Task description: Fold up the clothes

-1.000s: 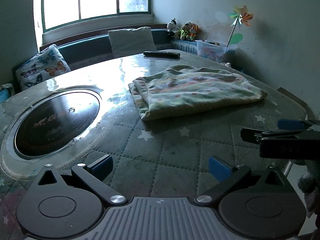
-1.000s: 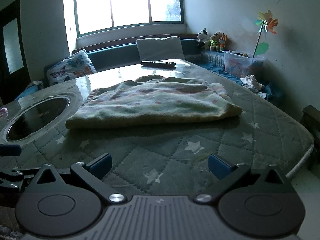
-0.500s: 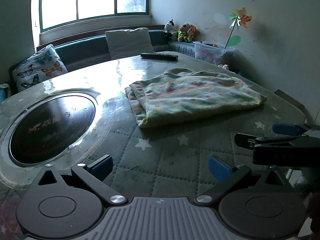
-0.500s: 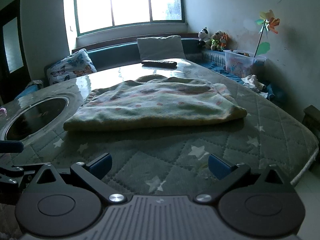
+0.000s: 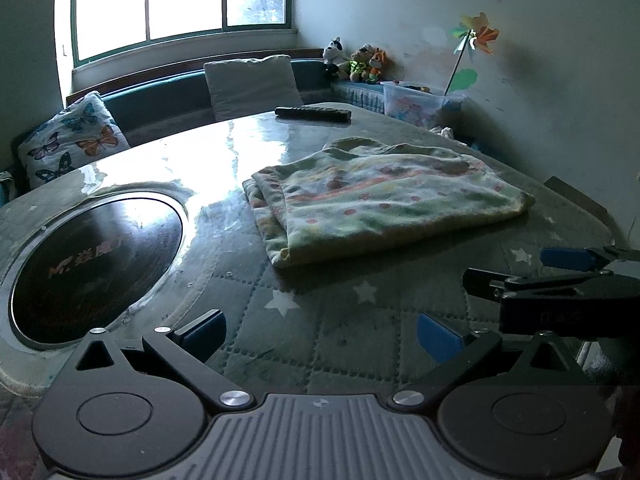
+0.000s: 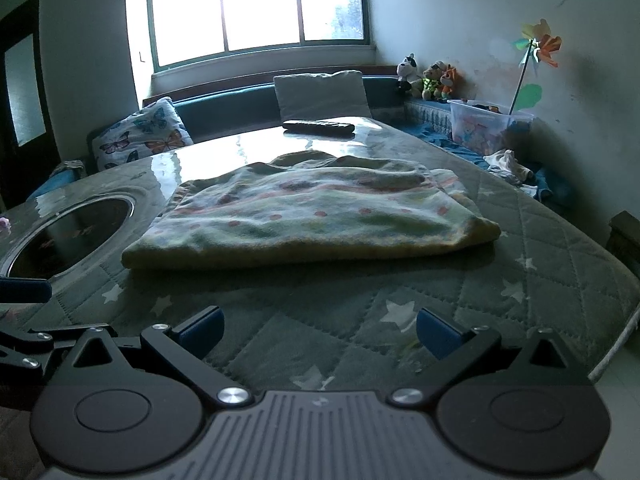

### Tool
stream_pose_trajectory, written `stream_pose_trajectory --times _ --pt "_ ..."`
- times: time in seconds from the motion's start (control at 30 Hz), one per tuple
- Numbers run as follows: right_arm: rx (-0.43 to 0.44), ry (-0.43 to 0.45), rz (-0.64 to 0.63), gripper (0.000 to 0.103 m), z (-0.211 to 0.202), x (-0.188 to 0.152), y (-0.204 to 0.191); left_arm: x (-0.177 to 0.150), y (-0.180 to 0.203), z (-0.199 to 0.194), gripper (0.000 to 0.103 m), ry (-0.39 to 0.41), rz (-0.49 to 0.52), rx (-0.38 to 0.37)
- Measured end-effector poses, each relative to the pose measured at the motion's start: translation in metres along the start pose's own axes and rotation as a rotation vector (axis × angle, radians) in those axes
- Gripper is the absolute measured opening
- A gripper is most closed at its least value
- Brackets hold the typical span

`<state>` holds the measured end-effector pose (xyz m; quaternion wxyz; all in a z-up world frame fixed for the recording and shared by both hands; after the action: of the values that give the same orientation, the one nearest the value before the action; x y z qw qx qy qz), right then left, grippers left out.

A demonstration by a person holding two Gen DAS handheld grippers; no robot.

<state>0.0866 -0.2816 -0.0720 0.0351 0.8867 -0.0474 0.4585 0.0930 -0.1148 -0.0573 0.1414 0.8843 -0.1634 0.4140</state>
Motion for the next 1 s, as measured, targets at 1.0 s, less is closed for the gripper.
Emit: stream_pose_trajectory --times 1.0 --pt "-0.016 -0.006 0.005 0.103 0.013 0.011 0.001 0.012 -0.002 0.011 0.103 -0.011 0.033 -0.018"
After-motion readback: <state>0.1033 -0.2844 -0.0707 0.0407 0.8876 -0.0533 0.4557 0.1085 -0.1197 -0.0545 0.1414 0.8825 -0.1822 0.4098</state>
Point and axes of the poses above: each gripper's, at about its wrist camera, not at the fingertips, and z roughly the way its jaws point, y to its right, x to its top, the point moved 7 cm from there along z, roughly the way its jaws point, and after that the axes turned 10 degrees about -x, right-handed, at the moved point
